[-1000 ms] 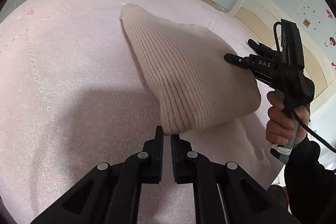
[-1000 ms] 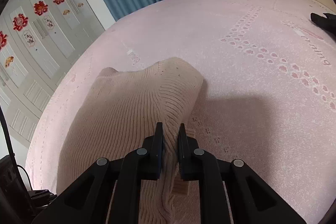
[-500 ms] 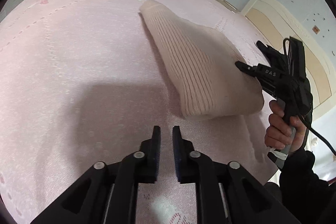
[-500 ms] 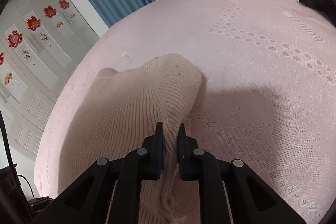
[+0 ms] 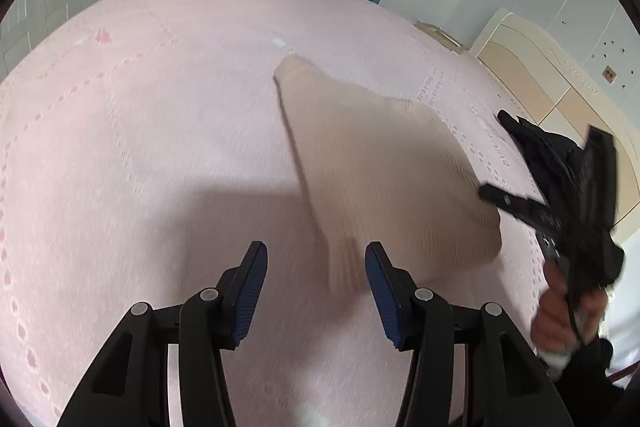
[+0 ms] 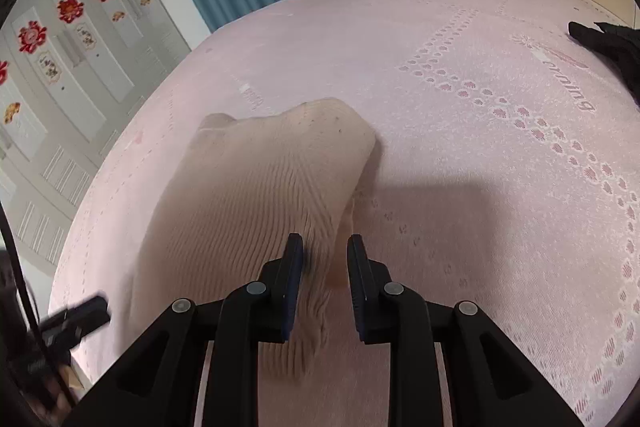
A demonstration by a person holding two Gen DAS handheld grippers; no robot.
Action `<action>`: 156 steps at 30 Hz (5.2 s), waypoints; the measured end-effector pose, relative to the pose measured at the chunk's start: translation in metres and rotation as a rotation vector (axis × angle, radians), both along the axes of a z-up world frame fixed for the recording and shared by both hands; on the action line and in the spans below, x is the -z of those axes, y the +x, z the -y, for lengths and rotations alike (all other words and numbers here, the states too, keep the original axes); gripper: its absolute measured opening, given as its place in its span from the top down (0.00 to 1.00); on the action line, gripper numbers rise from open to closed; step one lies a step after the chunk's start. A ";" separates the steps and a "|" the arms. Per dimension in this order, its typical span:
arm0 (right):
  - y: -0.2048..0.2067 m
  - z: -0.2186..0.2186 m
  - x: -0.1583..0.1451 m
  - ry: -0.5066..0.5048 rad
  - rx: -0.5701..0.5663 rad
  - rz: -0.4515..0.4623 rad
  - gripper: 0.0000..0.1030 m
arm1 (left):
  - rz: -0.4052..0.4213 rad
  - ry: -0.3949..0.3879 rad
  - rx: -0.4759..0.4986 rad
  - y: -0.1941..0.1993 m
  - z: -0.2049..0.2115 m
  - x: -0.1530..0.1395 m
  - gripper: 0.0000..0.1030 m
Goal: Fold small clothes
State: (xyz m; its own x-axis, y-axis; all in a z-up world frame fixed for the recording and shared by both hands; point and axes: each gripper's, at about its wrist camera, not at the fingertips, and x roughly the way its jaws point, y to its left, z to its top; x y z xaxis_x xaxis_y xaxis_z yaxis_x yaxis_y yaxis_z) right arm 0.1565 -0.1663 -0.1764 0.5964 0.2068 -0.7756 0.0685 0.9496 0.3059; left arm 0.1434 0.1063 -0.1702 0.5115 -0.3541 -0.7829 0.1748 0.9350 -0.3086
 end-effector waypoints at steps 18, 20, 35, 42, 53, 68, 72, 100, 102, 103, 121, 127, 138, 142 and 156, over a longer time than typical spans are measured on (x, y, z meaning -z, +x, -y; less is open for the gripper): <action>-0.029 0.026 0.016 0.194 -0.002 0.099 0.96 | -0.076 -0.040 0.008 0.041 0.038 0.028 0.51; -0.023 0.033 0.033 0.164 0.034 0.030 0.96 | -0.090 -0.047 0.022 0.044 0.040 0.032 0.50; 0.008 -0.008 -0.009 -0.038 -0.070 0.160 0.81 | 0.076 -0.070 0.047 0.081 0.048 0.001 0.64; 0.039 -0.023 0.018 -0.098 -0.085 0.084 0.81 | 0.088 0.085 0.115 0.089 0.067 0.030 0.82; 0.049 -0.016 0.039 -0.111 -0.128 0.037 0.82 | 0.141 0.061 0.106 0.082 0.063 0.038 0.81; 0.111 -0.022 0.038 -0.178 -0.121 0.018 0.83 | 0.103 0.028 0.127 0.180 0.055 0.049 0.83; 0.112 -0.015 0.046 -0.166 -0.115 0.023 0.83 | 0.109 0.016 0.101 0.188 0.054 0.057 0.86; 0.040 -0.012 0.037 -0.104 -0.137 0.021 0.78 | 0.144 0.043 0.145 0.061 0.060 0.038 0.71; 0.042 -0.010 0.039 -0.093 -0.134 0.023 0.78 | 0.148 0.041 0.145 0.060 0.060 0.038 0.71; 0.042 -0.010 0.040 -0.095 -0.133 0.019 0.77 | 0.146 0.037 0.143 0.061 0.060 0.038 0.71; 0.044 -0.007 0.036 -0.082 -0.097 -0.011 0.76 | 0.102 0.025 0.105 0.062 0.058 0.033 0.71; 0.034 0.002 0.032 -0.047 -0.069 -0.010 0.76 | 0.080 0.041 0.098 0.054 0.057 0.026 0.70; 0.033 0.006 0.037 -0.031 -0.043 -0.016 0.64 | 0.057 0.044 0.064 0.041 0.050 0.030 0.65; 0.038 0.012 0.041 0.011 -0.011 -0.024 0.56 | 0.055 0.043 0.061 0.045 0.052 0.033 0.61; 0.034 0.021 0.050 0.095 -0.011 0.035 0.89 | 0.071 0.024 0.075 0.043 0.052 0.031 0.59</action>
State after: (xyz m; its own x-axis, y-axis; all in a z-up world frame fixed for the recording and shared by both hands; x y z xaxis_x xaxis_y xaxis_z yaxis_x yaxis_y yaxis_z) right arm 0.1909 -0.1877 -0.2260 0.6204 0.2852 -0.7306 0.0456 0.9168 0.3966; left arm 0.1860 0.0540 -0.2010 0.5385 -0.3751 -0.7545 0.2649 0.9254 -0.2710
